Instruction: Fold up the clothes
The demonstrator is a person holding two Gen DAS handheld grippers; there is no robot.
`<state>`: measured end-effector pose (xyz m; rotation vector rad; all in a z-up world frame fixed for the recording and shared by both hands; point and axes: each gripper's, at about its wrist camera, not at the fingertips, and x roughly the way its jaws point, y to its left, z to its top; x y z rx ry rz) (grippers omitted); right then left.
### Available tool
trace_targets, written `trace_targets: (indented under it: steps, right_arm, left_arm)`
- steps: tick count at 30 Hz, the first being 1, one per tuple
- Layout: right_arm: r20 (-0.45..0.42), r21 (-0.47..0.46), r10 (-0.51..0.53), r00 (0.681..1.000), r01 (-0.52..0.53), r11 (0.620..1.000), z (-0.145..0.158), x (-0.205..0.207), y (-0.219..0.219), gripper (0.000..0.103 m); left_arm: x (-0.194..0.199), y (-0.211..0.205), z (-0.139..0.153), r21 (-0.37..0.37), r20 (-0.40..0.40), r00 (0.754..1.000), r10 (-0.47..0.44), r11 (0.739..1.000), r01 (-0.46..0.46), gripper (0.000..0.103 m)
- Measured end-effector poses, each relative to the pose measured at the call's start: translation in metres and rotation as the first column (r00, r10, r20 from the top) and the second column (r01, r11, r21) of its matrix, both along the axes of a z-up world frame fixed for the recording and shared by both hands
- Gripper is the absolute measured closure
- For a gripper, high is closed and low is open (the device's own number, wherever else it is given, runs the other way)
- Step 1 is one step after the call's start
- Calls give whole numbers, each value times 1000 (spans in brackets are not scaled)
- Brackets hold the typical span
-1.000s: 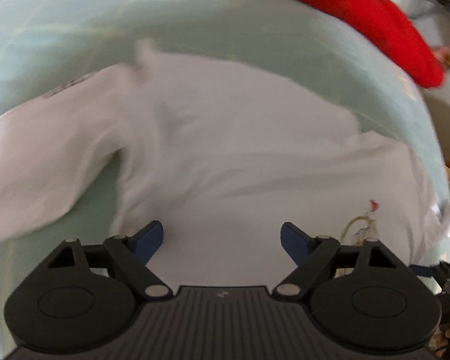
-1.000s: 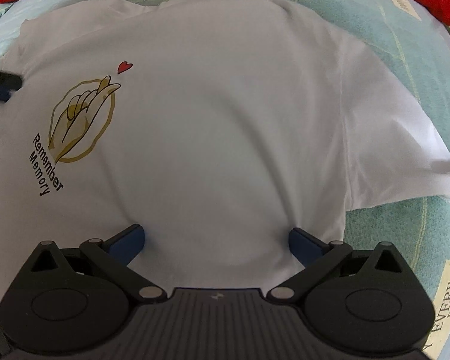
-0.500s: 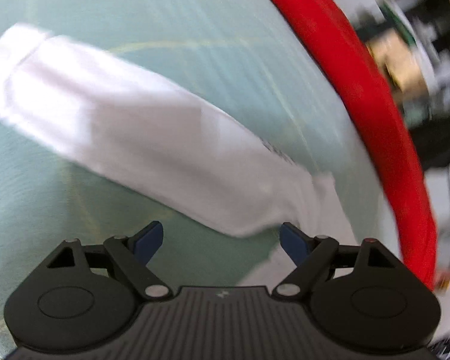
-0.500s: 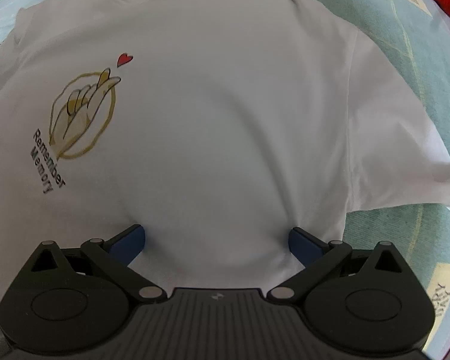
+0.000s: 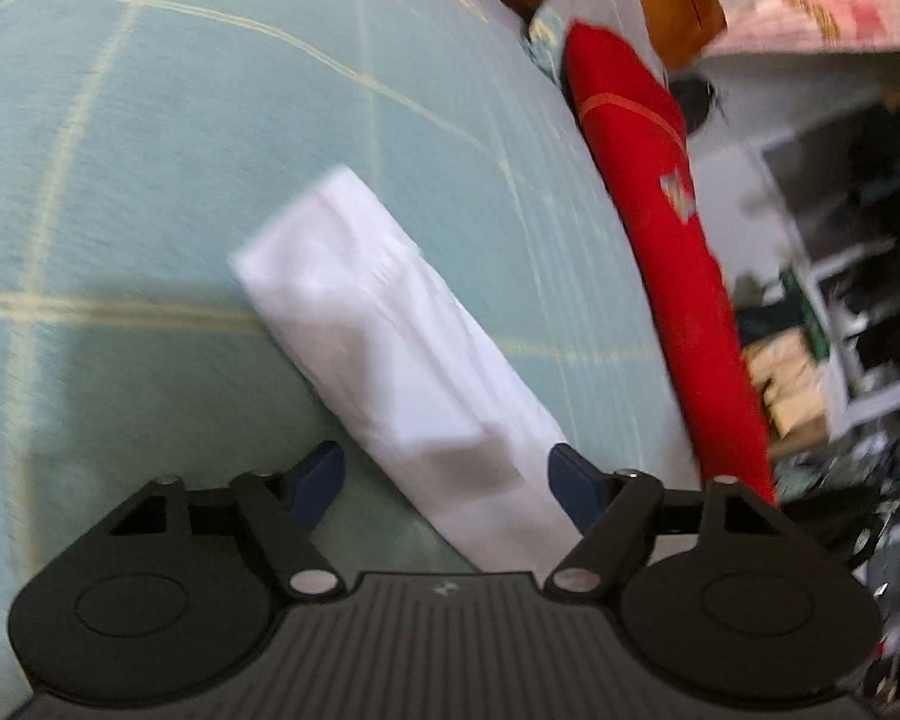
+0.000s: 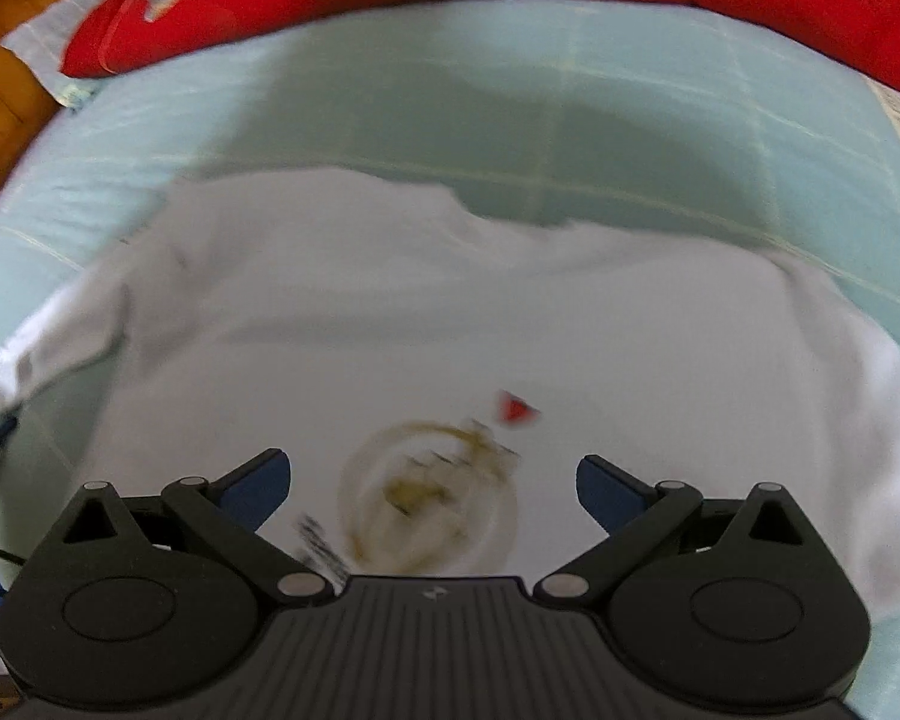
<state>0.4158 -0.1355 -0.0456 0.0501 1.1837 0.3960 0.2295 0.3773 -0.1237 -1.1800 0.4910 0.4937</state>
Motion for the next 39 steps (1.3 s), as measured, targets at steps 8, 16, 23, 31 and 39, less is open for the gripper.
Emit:
trace_targets:
  steps: [8, 16, 23, 31, 39]
  right_arm:
    - [2, 18, 59, 998, -59, 998, 3, -6, 37, 0]
    - [-19, 21, 86, 996, -86, 996, -10, -5, 51, 0]
    - [-24, 45, 99, 995, -98, 994, -14, -5, 67, 0]
    - [4, 32, 106, 994, -106, 994, -7, -6, 70, 0]
    - [23, 23, 110, 994, -110, 994, -2, -7, 70, 0]
  left_arm:
    - [5, 29, -8, 76, 68, 997, 25, 997, -30, 28]
    - [16, 56, -4, 128, 73, 997, -14, 992, 4, 30]
    - [26, 57, 5, 191, -82, 995, -61, 979, 76, 94]
    - [42, 67, 34, 270, -192, 971, -141, 944, 190, 98]
    - [79, 103, 67, 374, -275, 946, -169, 888, 267, 98]
